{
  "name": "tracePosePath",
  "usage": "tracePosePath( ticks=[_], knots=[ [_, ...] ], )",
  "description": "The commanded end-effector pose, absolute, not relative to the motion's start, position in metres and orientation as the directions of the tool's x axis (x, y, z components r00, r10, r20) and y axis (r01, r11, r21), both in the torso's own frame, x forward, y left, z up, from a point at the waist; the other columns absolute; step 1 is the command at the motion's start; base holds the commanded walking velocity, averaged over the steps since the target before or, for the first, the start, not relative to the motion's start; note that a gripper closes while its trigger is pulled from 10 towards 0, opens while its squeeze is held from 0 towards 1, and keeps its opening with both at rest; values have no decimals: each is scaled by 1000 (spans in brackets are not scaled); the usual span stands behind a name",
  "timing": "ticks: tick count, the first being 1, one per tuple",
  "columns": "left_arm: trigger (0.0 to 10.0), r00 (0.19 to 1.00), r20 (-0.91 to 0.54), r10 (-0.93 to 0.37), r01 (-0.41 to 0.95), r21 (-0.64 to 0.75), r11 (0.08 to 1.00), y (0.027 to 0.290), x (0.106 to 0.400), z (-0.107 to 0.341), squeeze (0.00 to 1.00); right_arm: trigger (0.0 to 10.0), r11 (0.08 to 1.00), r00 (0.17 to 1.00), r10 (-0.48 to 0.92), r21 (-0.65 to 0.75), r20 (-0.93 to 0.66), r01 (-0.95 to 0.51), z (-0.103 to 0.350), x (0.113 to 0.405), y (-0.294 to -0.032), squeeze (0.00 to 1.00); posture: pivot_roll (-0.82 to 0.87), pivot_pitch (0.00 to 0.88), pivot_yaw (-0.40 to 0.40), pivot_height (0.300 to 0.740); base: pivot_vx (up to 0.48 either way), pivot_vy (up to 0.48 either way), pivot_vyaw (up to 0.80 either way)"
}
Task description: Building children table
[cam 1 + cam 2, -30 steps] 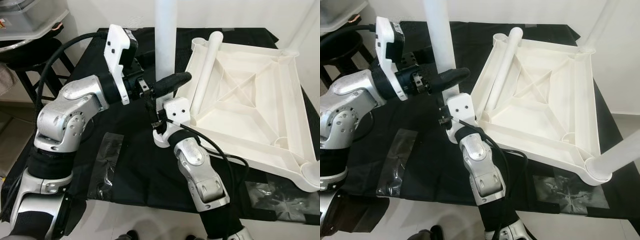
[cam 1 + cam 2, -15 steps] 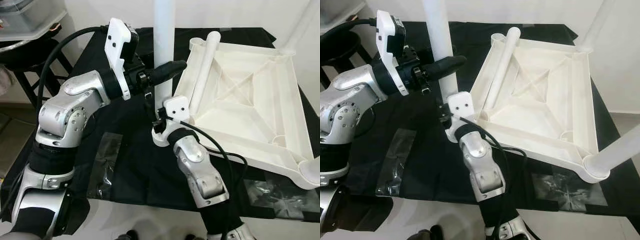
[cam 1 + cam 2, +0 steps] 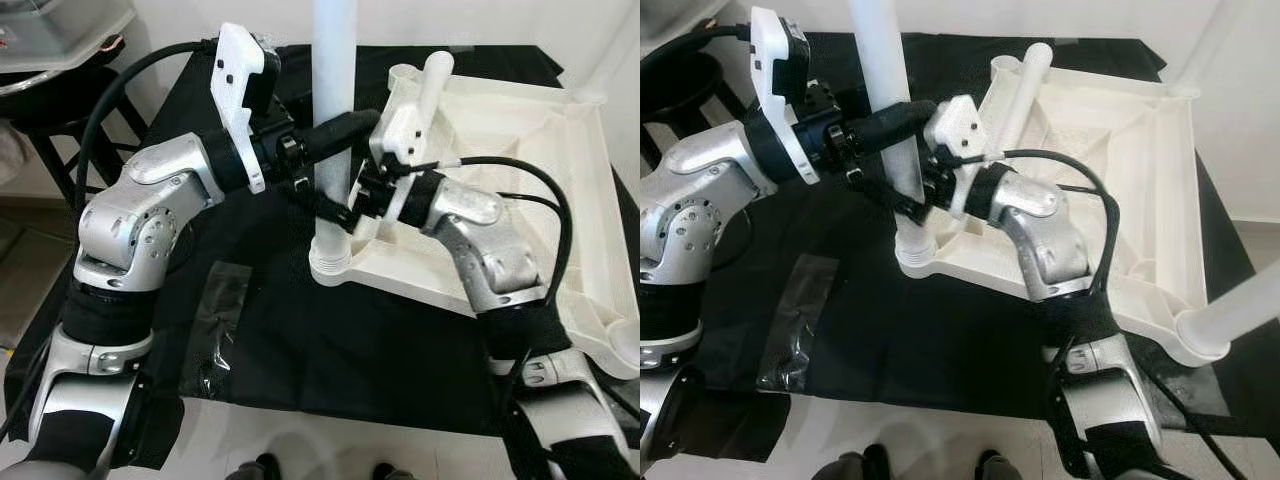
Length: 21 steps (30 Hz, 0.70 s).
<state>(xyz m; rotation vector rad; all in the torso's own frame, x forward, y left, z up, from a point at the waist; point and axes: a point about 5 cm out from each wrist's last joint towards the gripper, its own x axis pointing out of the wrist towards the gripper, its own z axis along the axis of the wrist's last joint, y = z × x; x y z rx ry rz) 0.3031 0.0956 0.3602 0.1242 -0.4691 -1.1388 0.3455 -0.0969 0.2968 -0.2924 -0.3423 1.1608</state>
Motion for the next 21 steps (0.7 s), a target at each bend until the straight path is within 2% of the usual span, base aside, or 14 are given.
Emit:
tracePosePath(
  ticks=[1,2,3,8,13,14,15,21],
  knots=[
    [0,302,262,-916,860,341,381,90,298,356,0,10000,257,253,965,-408,64,-876,303,346,-95,0,48,249,46,740,0,0,0],
    [0,302,262,-916,860,341,381,90,298,356,0,10000,257,253,965,-408,64,-876,303,346,-95,0,48,249,46,740,0,0,0],
    [0,298,259,-919,861,342,375,90,297,356,0,10000,209,210,977,-405,41,-890,303,347,-94,0,53,253,48,740,0,0,0],
    [0,285,251,-925,866,346,361,89,295,357,0,10000,123,135,991,-382,-2,-916,302,353,-90,0,67,261,47,740,0,0,0],
    [0,279,243,-929,868,349,352,89,293,357,0,10000,78,90,996,-353,-19,-932,297,357,-88,0,76,265,51,740,0,0,0],
    [0,278,242,-930,869,349,351,90,293,357,0,3529,65,78,997,-347,-25,-936,295,357,-88,0,77,266,51,740,0,0,0],
    [0,277,240,-930,870,349,349,90,293,357,0,0,58,75,997,-344,-34,-937,292,358,-88,0,82,266,54,740,0,0,0],
    [0,274,229,-934,870,355,342,89,292,356,0,0,34,49,998,-336,-38,-941,289,359,-89,0,80,264,58,740,0,0,0]
  ],
)
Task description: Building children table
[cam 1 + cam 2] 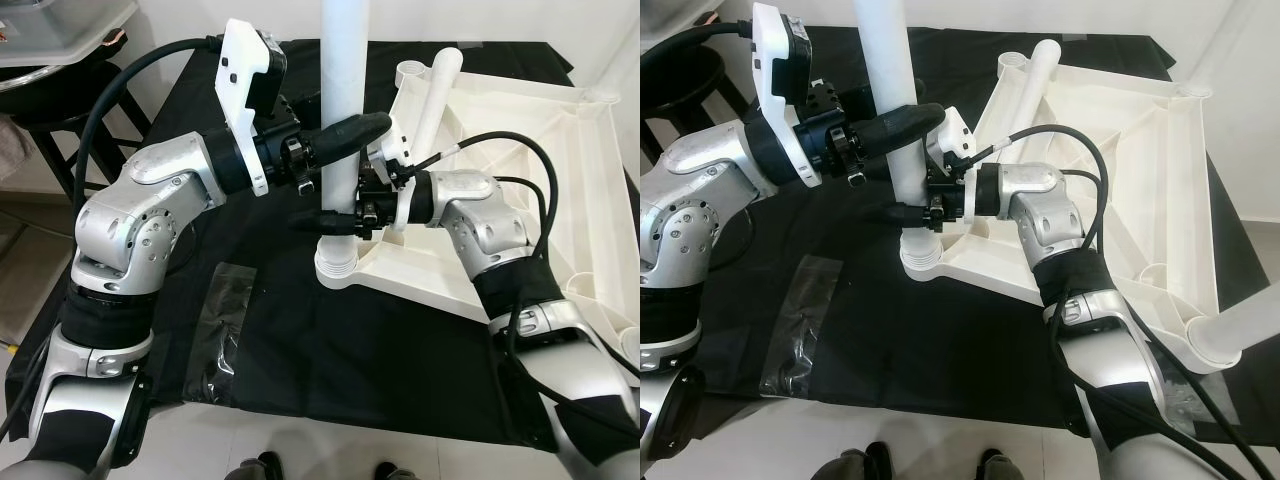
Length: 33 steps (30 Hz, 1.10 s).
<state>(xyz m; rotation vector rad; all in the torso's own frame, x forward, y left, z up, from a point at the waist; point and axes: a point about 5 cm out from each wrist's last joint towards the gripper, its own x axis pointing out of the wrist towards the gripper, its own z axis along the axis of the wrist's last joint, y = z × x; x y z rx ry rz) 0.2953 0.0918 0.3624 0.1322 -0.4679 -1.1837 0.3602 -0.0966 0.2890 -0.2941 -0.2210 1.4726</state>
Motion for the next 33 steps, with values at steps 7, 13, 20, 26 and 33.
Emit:
tracePosePath(
  ticks=[7,13,20,26,33],
  knots=[
    [0,267,226,-937,869,363,335,88,293,356,0,0,54,63,998,-336,-15,-940,287,361,-89,0,76,258,63,740,0,0,0],
    [10000,266,241,-933,874,348,340,88,293,358,1000,0,145,145,989,-323,24,-935,282,364,-90,0,66,251,60,740,0,0,0],
    [10000,322,269,-908,845,352,404,90,295,363,0,0,601,598,797,-219,91,-768,254,356,-74,0,93,247,16,740,0,0,0],
    [10000,338,266,-903,843,341,416,96,296,362,0,0,816,804,578,-114,142,-567,218,311,-35,0,81,241,44,740,0,0,0],
    [10000,327,283,-902,841,348,414,93,297,364,0,0,833,818,554,-86,155,-547,226,316,-30,0,64,230,43,740,0,0,0]
  ],
)
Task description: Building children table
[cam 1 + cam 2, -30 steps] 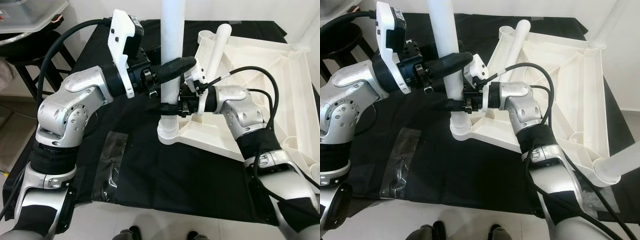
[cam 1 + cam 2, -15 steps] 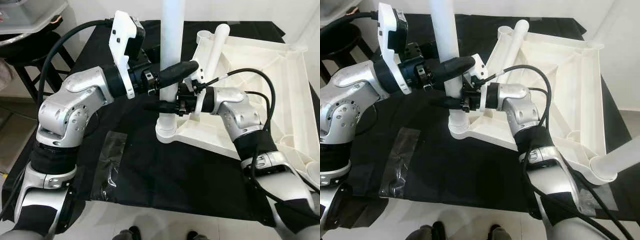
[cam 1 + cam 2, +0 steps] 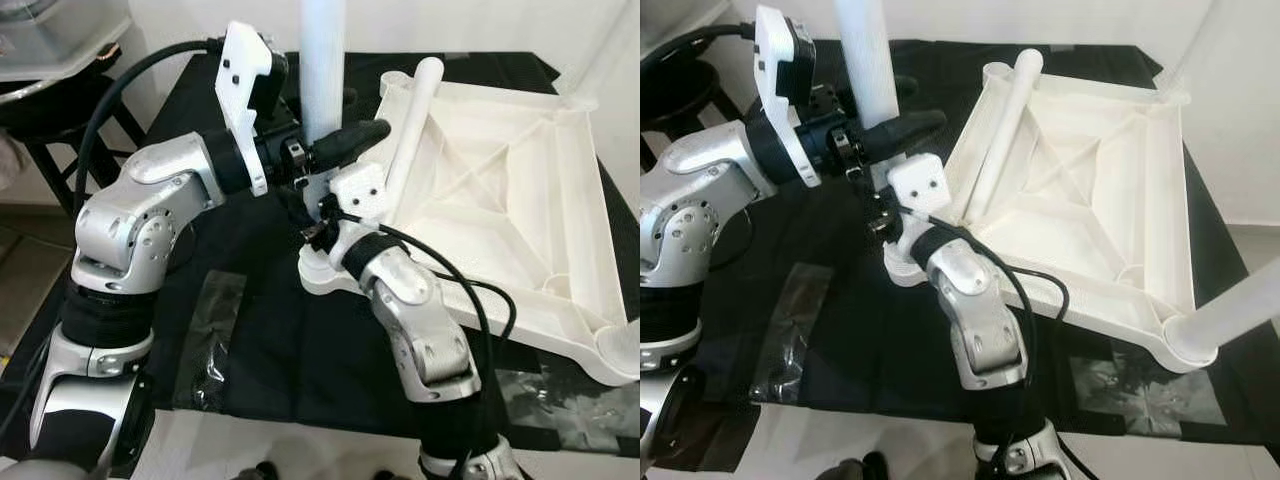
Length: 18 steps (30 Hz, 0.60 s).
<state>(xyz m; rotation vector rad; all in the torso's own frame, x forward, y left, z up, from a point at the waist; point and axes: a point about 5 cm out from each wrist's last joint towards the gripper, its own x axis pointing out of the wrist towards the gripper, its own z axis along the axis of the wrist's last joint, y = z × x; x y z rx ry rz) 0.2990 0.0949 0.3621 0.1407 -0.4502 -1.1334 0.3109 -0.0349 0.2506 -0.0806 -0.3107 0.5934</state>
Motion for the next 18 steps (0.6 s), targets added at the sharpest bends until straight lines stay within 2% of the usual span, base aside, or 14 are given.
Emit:
tracePosePath(
  ticks=[1,8,9,10,18],
  knots=[
    [10000,327,283,-902,841,348,414,93,297,364,0,0,833,818,554,-86,155,-547,226,316,-30,0,64,230,43,740,0,0,0],
    [10000,335,283,-898,841,339,421,93,297,362,0,0,863,851,505,-90,145,-497,231,311,-30,0,58,229,45,740,0,0,0],
    [1373,341,285,-896,839,337,427,93,298,362,0,4392,862,849,507,-103,151,-496,233,311,-31,0,56,229,46,740,0,0,0],
    [0,340,286,-896,840,336,426,94,298,363,0,10000,857,844,514,-126,154,-499,236,311,-31,0,55,230,46,740,0,0,0],
    [0,329,279,-902,844,341,413,94,297,363,0,10000,794,780,600,-249,177,-554,251,320,-40,0,54,229,44,740,0,0,0]
  ],
)
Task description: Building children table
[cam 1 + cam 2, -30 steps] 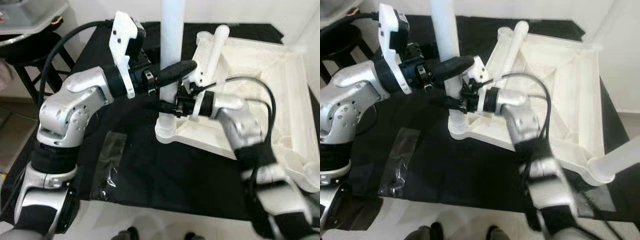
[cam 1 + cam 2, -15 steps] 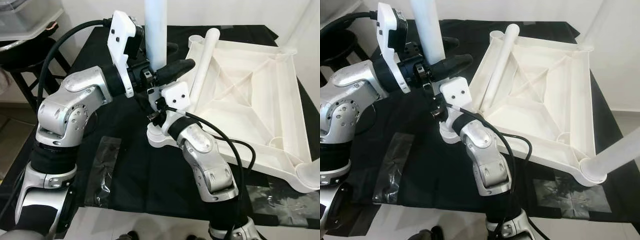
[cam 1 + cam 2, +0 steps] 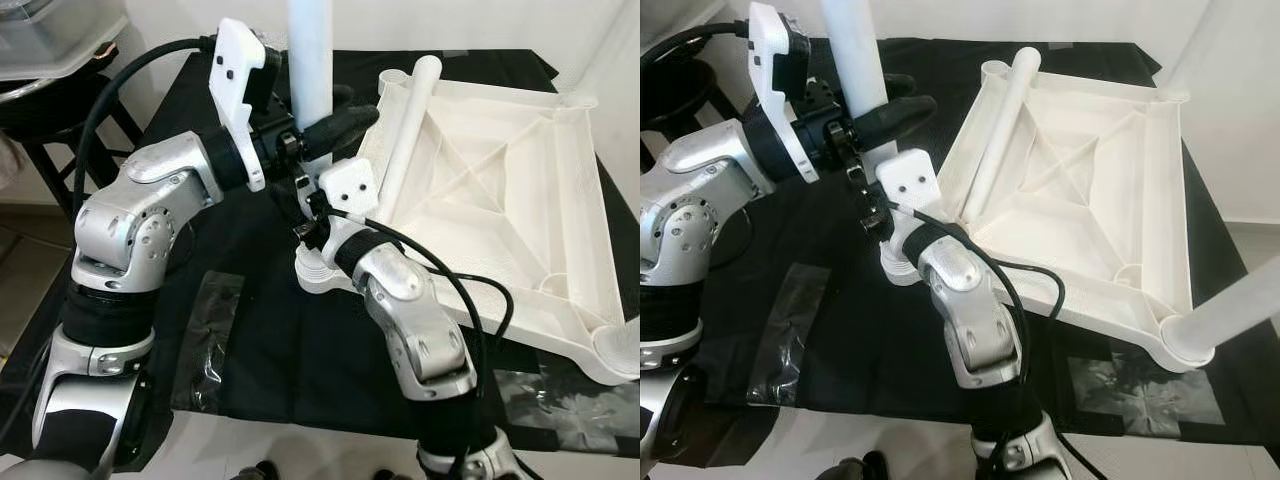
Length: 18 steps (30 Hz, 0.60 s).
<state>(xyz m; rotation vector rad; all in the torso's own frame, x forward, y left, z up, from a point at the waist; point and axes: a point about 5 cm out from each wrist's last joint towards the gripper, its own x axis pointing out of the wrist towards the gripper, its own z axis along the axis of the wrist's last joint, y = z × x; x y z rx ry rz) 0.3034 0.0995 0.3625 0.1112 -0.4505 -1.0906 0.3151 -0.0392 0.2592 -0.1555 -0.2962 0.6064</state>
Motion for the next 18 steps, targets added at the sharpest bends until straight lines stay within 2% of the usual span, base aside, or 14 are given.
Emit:
tracePosePath(
  ticks=[1,4,5,6,7,8,9,10,11,12,13,15,16,18],
  knots=[
    [0,329,279,-902,844,341,413,94,297,363,0,10000,794,780,600,-249,177,-554,251,320,-40,0,54,229,44,740,0,0,0],
    [0,326,276,-904,846,343,409,93,296,363,0,10000,765,748,637,-274,187,-583,256,321,-43,0,54,229,42,740,0,0,0],
    [0,325,274,-905,846,343,407,94,296,363,0,10000,705,683,705,-296,192,-644,262,321,-44,1000,57,231,42,740,0,0,0],
    [0,325,274,-905,846,343,407,94,296,363,0,10000,705,683,705,-296,192,-644,262,321,-44,1000,57,231,42,740,0,0,0],
    [0,324,272,-906,847,344,406,94,295,363,0,10000,620,585,784,-324,207,-715,272,322,-50,1000,59,232,42,740,0,0,0],
    [0,324,271,-906,847,344,406,94,295,362,0,10000,561,523,827,-336,204,-756,275,321,-53,1000,59,232,42,740,0,0,0],
    [0,324,271,-906,847,344,406,94,295,362,0,10000,561,523,827,-336,204,-756,275,321,-53,1000,59,232,42,740,0,0,0],
    [0,324,269,-907,847,344,405,94,295,362,0,10000,526,490,850,-359,195,-771,277,322,-57,1000,59,232,42,740,0,0,0],
    [0,323,267,-908,848,344,403,94,295,362,0,10000,492,461,870,-379,175,-784,278,324,-61,714,64,234,44,740,0,0,0],
    [0,322,266,-909,849,344,401,94,294,362,0,10000,450,426,892,-393,152,-802,278,325,-65,714,64,234,44,740,0,0,0],
    [0,319,263,-910,850,345,398,94,294,361,0,10000,404,393,913,-385,110,-830,276,328,-69,0,65,236,45,740,0,0,0],
    [0,319,263,-910,850,345,398,94,294,361,0,10000,404,393,913,-385,110,-830,276,328,-69,0,65,236,45,740,0,0,0],
    [0,316,262,-912,852,345,394,93,293,361,0,10000,333,335,940,-393,66,-857,273,331,-73,0,66,237,48,740,0,0,0],
    [0,307,257,-916,856,346,384,92,292,360,0,10000,253,267,964,-364,14,-896,267,337,-76,0,72,240,49,740,0,0,0]
  ],
)
